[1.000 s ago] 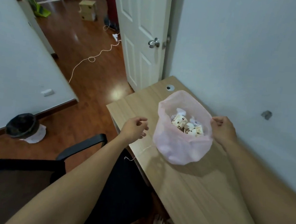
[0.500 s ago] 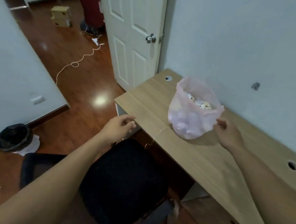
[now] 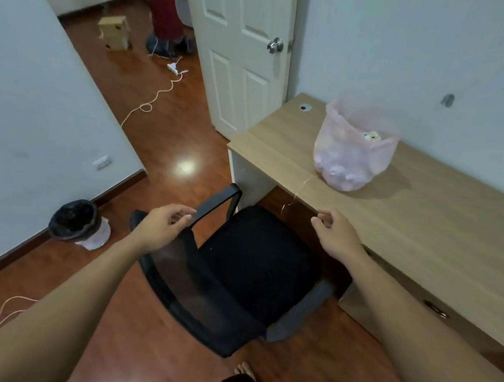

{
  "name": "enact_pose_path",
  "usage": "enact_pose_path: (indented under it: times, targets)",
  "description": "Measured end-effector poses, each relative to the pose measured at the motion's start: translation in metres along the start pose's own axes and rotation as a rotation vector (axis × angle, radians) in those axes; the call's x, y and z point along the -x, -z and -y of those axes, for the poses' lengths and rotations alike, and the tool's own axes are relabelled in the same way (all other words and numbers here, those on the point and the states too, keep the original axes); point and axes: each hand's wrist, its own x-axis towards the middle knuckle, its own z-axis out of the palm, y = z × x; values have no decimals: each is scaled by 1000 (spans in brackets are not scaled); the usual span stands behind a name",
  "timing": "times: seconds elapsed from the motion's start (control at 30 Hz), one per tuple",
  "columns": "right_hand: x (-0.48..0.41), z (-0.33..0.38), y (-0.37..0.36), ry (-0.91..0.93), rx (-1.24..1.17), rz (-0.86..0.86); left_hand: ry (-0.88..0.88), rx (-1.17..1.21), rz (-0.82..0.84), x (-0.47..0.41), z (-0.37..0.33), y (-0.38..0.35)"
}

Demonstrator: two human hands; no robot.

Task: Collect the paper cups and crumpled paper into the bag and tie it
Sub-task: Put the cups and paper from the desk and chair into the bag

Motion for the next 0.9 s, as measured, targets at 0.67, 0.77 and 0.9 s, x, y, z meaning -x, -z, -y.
enact_pose_path:
  times: [0.67, 0.77, 0.9]
  targets:
    - [150, 46, -251, -154, 42, 290, -403, -605, 367, 7, 114, 3]
    - [159, 56, -283, -253, 137, 288, -501, -699, 369, -7, 130, -4]
    - [166, 63, -297, -236, 350, 140, -629, -737, 332, -22, 141, -11]
